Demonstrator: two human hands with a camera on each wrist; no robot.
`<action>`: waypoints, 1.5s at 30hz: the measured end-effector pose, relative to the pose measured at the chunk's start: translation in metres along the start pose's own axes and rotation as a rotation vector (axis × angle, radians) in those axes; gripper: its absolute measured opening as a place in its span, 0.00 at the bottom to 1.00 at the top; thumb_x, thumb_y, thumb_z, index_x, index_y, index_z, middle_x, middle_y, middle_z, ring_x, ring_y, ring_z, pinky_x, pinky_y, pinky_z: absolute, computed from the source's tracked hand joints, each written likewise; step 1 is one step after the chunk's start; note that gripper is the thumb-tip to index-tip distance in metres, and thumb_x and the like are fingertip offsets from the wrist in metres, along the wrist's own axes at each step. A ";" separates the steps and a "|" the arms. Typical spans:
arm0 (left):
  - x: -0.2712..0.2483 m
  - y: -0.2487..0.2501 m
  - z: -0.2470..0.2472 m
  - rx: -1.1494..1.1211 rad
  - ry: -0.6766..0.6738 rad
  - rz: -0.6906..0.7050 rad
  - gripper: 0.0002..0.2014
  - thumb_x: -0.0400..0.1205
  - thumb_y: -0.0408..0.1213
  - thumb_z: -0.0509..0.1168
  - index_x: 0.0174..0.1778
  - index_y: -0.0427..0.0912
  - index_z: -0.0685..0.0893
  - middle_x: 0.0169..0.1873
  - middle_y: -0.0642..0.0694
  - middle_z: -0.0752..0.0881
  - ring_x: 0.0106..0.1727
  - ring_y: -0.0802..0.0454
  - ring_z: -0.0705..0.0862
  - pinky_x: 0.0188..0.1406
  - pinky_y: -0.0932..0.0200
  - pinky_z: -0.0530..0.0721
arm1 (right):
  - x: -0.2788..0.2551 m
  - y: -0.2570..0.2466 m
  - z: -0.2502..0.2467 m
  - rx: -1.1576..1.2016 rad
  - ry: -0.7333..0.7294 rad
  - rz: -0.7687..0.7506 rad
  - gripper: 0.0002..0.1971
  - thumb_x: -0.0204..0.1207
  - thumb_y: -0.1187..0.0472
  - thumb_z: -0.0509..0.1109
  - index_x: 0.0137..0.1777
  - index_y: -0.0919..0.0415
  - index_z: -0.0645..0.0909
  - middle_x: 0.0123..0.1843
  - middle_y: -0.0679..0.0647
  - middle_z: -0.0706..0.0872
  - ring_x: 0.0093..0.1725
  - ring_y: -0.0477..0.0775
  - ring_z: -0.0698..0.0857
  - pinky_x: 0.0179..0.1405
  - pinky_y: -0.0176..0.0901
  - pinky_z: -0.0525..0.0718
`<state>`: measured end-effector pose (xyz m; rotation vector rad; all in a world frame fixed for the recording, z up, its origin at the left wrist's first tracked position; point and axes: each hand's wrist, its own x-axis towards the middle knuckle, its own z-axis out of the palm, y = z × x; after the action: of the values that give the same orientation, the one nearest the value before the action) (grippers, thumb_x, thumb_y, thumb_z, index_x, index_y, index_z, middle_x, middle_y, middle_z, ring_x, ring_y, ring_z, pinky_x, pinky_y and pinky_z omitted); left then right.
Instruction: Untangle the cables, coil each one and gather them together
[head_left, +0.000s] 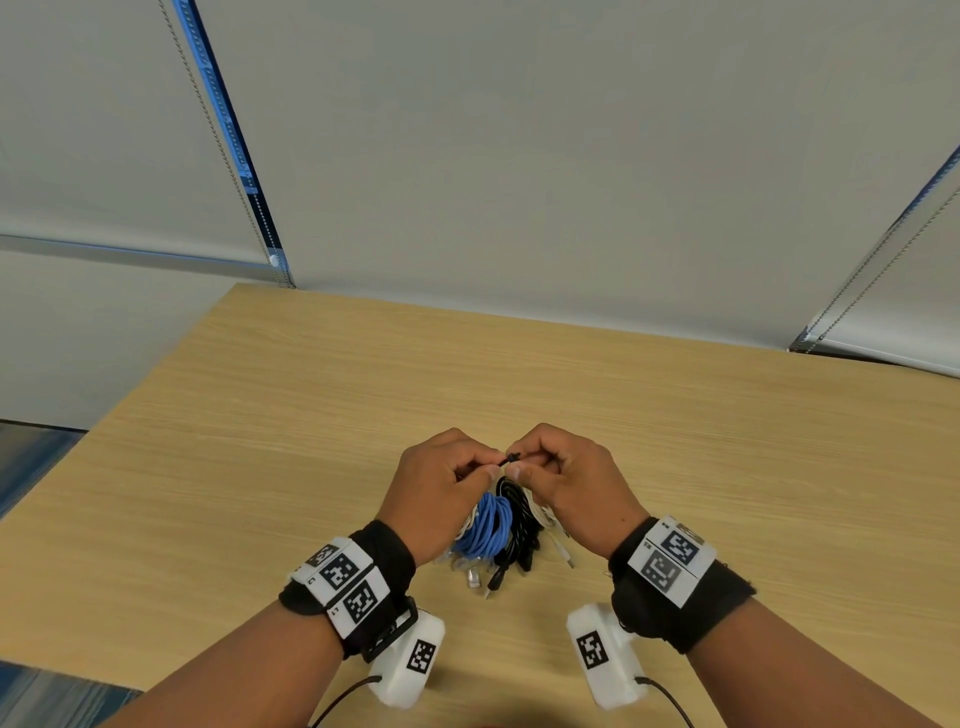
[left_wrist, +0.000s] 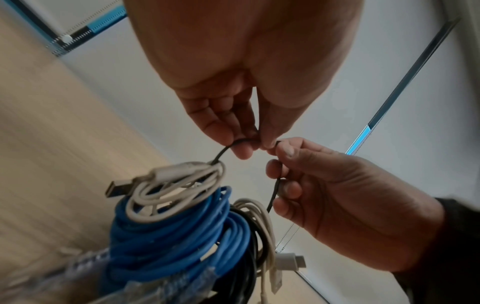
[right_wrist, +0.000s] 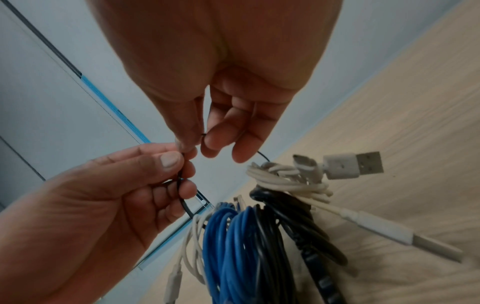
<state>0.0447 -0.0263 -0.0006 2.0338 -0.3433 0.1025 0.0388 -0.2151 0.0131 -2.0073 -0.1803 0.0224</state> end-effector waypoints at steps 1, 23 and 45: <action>0.000 0.000 0.000 0.004 -0.001 -0.003 0.07 0.81 0.33 0.75 0.50 0.49 0.94 0.40 0.56 0.88 0.41 0.57 0.87 0.43 0.67 0.83 | 0.001 0.000 -0.001 -0.021 -0.018 0.002 0.04 0.77 0.60 0.78 0.45 0.50 0.87 0.33 0.43 0.88 0.30 0.38 0.83 0.37 0.39 0.82; 0.005 0.005 -0.001 -0.030 -0.032 0.060 0.05 0.76 0.41 0.72 0.39 0.58 0.86 0.39 0.57 0.85 0.43 0.55 0.85 0.44 0.62 0.83 | 0.012 -0.046 -0.007 0.151 -0.071 0.146 0.17 0.82 0.63 0.70 0.31 0.70 0.77 0.35 0.54 0.78 0.35 0.54 0.77 0.32 0.49 0.77; 0.050 0.005 -0.005 0.487 -0.039 0.133 0.05 0.80 0.47 0.61 0.46 0.52 0.80 0.43 0.58 0.73 0.44 0.55 0.75 0.35 0.55 0.80 | 0.010 -0.109 -0.037 0.186 0.037 -0.113 0.17 0.80 0.57 0.66 0.32 0.67 0.78 0.32 0.50 0.87 0.31 0.51 0.86 0.35 0.44 0.85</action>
<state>0.0911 -0.0337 0.0174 2.4946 -0.5165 0.2481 0.0397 -0.2012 0.1274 -1.8085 -0.2582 -0.0680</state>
